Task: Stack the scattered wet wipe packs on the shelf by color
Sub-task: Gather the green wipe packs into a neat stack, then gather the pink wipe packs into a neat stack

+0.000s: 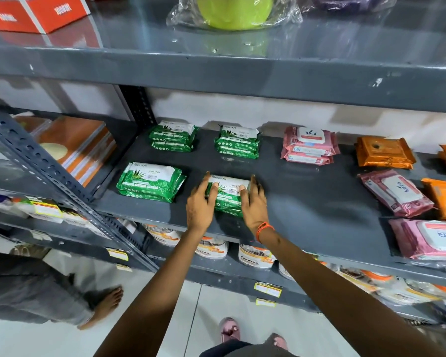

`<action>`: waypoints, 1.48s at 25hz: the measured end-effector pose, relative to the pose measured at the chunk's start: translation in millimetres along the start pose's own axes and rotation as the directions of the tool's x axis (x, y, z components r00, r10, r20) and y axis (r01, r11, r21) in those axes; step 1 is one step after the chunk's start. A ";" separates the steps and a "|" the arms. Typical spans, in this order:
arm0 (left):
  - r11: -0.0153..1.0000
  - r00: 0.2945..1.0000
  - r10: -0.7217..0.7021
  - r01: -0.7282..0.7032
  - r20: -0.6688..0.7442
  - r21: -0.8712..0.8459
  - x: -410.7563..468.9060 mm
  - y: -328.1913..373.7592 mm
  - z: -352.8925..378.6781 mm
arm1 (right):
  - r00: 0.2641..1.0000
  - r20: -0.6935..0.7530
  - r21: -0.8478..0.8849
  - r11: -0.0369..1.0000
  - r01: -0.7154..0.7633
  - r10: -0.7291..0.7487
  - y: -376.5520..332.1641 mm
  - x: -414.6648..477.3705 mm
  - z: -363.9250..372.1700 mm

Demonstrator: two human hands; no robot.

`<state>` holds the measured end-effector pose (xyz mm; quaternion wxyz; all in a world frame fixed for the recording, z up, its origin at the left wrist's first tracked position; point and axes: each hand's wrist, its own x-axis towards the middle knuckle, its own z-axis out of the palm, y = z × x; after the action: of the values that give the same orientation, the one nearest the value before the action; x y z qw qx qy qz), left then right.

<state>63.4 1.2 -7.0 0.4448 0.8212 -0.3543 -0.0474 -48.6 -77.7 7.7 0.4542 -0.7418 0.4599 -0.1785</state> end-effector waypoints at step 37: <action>0.913 0.969 0.168 -0.222 0.180 0.343 -99.3 66.7 93.2 | 0.996 0.063 -0.705 0.704 0.086 -0.058 57.8 20.7 -193.6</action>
<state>-83.2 -25.4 -35.4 0.2618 0.8434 -0.4691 0.0028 -200.2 -203.4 57.5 0.1364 -0.8796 0.4557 0.0067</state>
